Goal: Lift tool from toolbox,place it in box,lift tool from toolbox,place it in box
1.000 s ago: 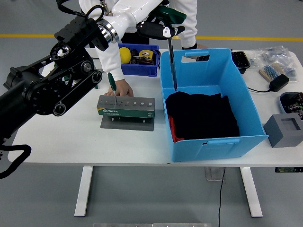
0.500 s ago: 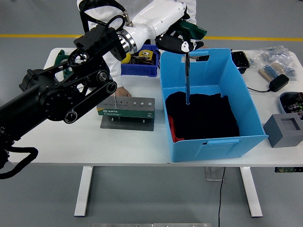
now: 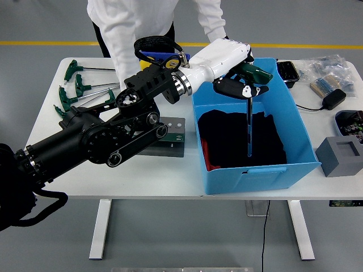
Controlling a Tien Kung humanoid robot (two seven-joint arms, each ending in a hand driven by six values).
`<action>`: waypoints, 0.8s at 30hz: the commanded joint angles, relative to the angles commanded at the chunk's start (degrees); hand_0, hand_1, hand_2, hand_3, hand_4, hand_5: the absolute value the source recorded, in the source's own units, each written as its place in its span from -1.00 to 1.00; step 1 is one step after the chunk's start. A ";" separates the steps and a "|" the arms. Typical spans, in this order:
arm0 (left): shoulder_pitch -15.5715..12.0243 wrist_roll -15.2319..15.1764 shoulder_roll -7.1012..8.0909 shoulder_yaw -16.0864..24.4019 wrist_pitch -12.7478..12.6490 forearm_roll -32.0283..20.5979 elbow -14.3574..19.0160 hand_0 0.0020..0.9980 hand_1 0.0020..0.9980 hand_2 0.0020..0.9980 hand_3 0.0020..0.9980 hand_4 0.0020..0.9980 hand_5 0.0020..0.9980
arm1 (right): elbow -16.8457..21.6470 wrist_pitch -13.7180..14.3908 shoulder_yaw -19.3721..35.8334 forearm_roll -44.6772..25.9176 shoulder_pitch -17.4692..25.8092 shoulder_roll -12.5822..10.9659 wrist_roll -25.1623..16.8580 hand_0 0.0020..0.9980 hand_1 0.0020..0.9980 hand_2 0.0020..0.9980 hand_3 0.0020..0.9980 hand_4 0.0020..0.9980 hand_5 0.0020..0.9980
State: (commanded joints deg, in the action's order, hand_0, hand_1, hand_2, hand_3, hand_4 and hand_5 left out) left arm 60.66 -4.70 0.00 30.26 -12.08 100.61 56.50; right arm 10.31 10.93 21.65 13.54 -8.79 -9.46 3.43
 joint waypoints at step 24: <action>3.37 -3.25 0.00 -8.17 -3.91 -6.65 -12.29 -0.74 -0.92 -0.80 -0.75 0.33 -0.11 | 0.00 0.35 -1.10 0.30 -1.78 -0.78 -0.31 0.25 0.21 0.37 0.16 0.69 0.40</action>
State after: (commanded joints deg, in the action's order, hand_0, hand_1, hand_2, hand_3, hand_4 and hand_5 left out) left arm 64.03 -7.95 0.00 22.09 -15.99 93.96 44.20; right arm 10.31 11.28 20.56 13.84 -10.57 -10.23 3.12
